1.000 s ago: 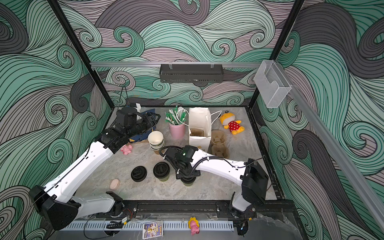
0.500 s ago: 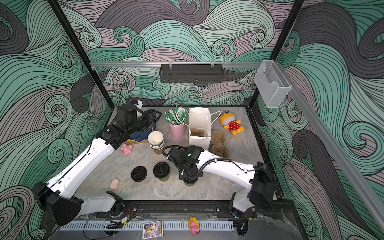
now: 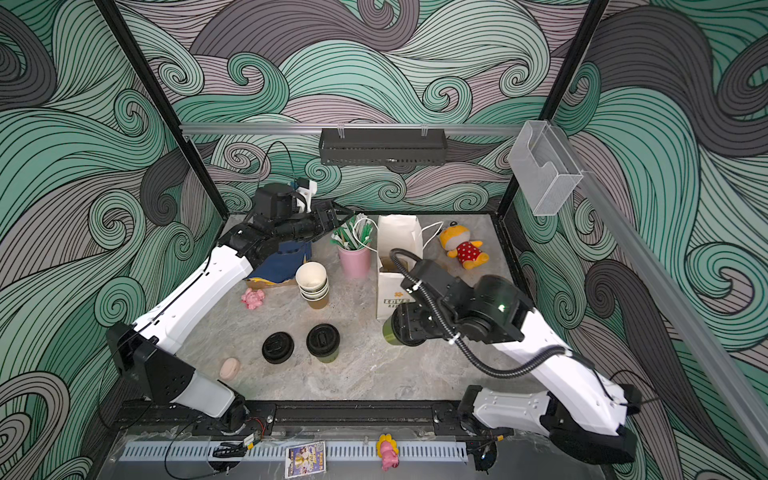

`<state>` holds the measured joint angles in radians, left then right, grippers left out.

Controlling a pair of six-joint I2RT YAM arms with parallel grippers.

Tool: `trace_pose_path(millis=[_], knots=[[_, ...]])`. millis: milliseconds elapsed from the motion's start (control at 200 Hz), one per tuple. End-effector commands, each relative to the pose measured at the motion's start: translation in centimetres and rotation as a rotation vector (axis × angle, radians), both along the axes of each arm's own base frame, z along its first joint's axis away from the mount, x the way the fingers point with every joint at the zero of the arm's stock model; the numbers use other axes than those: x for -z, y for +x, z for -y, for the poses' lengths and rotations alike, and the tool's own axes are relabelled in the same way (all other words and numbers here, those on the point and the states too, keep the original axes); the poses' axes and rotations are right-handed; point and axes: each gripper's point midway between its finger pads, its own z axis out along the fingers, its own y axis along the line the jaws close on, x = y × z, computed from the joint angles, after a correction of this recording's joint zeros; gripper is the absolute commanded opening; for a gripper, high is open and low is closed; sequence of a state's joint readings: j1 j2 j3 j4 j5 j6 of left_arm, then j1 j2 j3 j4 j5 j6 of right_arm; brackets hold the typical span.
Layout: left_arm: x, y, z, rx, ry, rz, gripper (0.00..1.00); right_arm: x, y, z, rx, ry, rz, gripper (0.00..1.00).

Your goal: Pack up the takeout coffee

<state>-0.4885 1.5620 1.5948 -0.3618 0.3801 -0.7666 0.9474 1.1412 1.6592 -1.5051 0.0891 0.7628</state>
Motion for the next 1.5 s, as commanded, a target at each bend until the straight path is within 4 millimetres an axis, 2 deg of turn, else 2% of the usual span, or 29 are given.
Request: trace_pose_path(millis=[0,105,215,440,570,730,1081,1381,1431,1491], knots=[[-1.0,-0.6,2.3,0.104,-0.016,0.028,0.88,-1.4,-0.2,1.1,-0.014,0.003,0.006,0.64],[0.0,-0.1,3.0,0.113,-0.002,-0.002,0.78,-3.7,0.8,1.0,-0.002,0.042,0.049,0.64],[0.7,0.2,3.4,0.124,0.001,-0.020,0.59,-6.0,2.4,0.7,0.011,0.075,0.102,0.64],[1.5,-0.4,3.6,0.150,0.004,-0.050,0.30,-9.6,8.3,0.0,0.078,0.078,0.206,0.63],[1.7,-1.1,3.6,0.164,-0.005,-0.065,0.15,-9.5,12.0,-0.5,0.118,0.040,0.214,0.63],[1.6,-2.1,3.6,0.174,-0.023,-0.083,0.00,-7.5,15.6,-0.9,0.159,-0.031,0.157,0.61],[1.5,-3.9,3.4,0.184,-0.034,-0.102,0.00,-1.2,19.0,-0.3,0.154,-0.274,0.003,0.61],[1.9,-4.6,3.1,0.176,-0.032,-0.122,0.00,2.0,19.0,-0.1,0.150,-0.351,-0.110,0.61],[2.0,-4.5,3.1,0.170,-0.031,-0.123,0.07,2.7,18.9,-0.3,0.143,-0.358,-0.137,0.61],[2.2,-4.3,3.0,0.160,-0.028,-0.126,0.20,3.4,18.8,-0.8,0.131,-0.348,-0.166,0.61]])
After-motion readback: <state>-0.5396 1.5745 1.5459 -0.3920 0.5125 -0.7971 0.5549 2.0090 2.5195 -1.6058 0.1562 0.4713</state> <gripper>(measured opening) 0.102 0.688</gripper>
